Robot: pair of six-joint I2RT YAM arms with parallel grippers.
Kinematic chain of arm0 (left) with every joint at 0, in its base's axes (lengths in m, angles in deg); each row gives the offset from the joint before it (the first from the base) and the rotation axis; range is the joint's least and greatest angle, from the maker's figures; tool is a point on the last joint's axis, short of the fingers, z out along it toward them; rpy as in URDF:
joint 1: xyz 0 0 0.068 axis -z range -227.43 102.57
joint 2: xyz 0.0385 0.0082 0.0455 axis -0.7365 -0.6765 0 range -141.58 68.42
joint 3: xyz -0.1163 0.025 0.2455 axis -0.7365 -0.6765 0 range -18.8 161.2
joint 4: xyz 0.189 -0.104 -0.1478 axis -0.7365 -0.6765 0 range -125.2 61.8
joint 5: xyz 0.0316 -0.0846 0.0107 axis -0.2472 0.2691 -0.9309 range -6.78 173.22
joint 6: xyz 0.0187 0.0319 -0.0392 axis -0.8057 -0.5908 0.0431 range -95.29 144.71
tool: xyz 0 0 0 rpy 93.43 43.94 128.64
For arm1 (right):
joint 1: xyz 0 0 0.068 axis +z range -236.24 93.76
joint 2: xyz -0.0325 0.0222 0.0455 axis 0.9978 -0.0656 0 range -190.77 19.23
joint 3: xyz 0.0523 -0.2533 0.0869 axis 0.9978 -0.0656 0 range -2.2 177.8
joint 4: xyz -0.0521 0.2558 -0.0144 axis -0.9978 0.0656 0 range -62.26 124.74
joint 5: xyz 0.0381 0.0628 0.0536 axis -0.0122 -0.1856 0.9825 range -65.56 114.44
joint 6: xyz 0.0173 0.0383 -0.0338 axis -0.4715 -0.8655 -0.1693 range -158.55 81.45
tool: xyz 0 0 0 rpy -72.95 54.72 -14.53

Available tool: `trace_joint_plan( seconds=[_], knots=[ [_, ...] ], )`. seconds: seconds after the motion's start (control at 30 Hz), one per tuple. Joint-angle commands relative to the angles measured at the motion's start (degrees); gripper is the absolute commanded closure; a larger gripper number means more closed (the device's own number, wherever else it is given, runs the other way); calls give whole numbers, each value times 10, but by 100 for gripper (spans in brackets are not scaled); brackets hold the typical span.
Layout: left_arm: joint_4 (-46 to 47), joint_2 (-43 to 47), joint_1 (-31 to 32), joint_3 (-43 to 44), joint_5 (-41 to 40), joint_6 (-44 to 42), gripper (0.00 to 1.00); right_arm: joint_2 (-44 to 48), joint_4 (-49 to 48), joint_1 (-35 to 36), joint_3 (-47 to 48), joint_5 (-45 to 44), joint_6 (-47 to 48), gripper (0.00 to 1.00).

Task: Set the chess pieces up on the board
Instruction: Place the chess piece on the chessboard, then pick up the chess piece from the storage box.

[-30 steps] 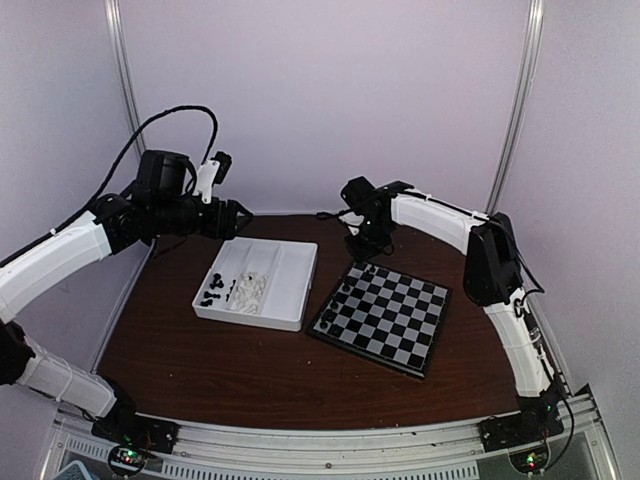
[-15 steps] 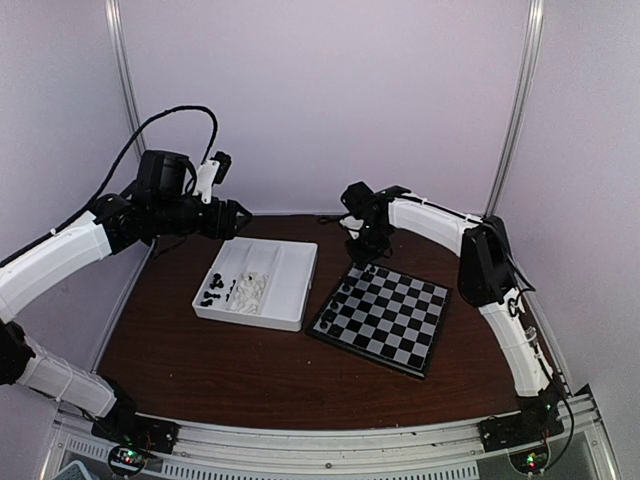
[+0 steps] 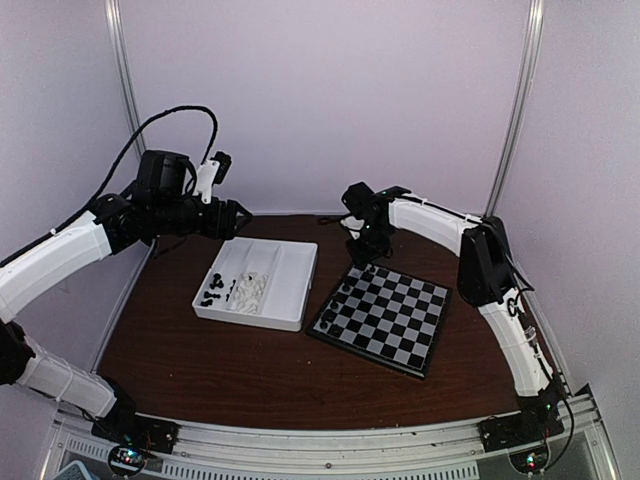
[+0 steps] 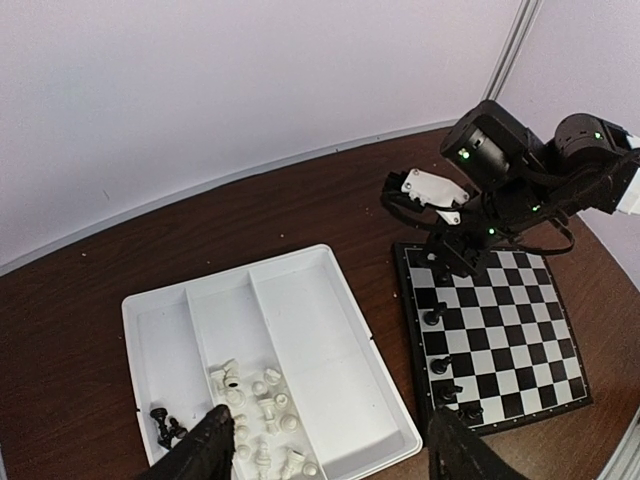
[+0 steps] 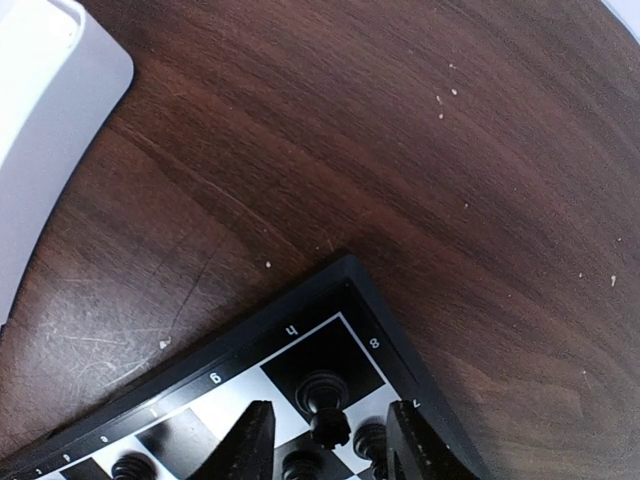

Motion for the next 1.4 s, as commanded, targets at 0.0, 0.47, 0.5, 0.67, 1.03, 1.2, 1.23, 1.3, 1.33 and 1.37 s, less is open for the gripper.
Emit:
trace_joint_plan(
  seconds=[0.0, 0.47, 0.5, 0.67, 1.03, 1.2, 1.23, 1.3, 1.33, 1.37],
  knots=[
    [6, -2, 0, 15, -4, -8, 33, -3, 1, -3, 23, -15, 0, 57],
    [-13, 8, 0, 11, -39, -8, 30, 140, -79, 4, -54, 8, 26, 55],
    [-18, 12, 0, 10, -44, -8, 29, 164, -101, 7, -81, 8, 31, 55],
    [-16, 33, 0, -16, -70, -4, 21, 272, -199, 23, -208, 24, 32, 54],
    [-38, -26, -61, -55, -22, 27, 13, 433, -310, 35, -401, 118, -32, 53],
    [-72, -105, -109, -13, 64, 34, 23, 470, -311, 36, -448, 125, -35, 53],
    [-84, -122, -109, -2, 57, 28, 27, 476, -314, 36, -457, 128, -36, 53],
    [-113, -160, -112, 21, 41, 25, 40, 485, -323, 36, -473, 133, -40, 53],
    [-122, -177, -114, 33, 37, 24, 47, 489, -325, 36, -480, 136, -42, 53],
    [-138, -196, -116, 44, 34, 25, 53, 491, -329, 36, -485, 139, -43, 53]
  ],
)
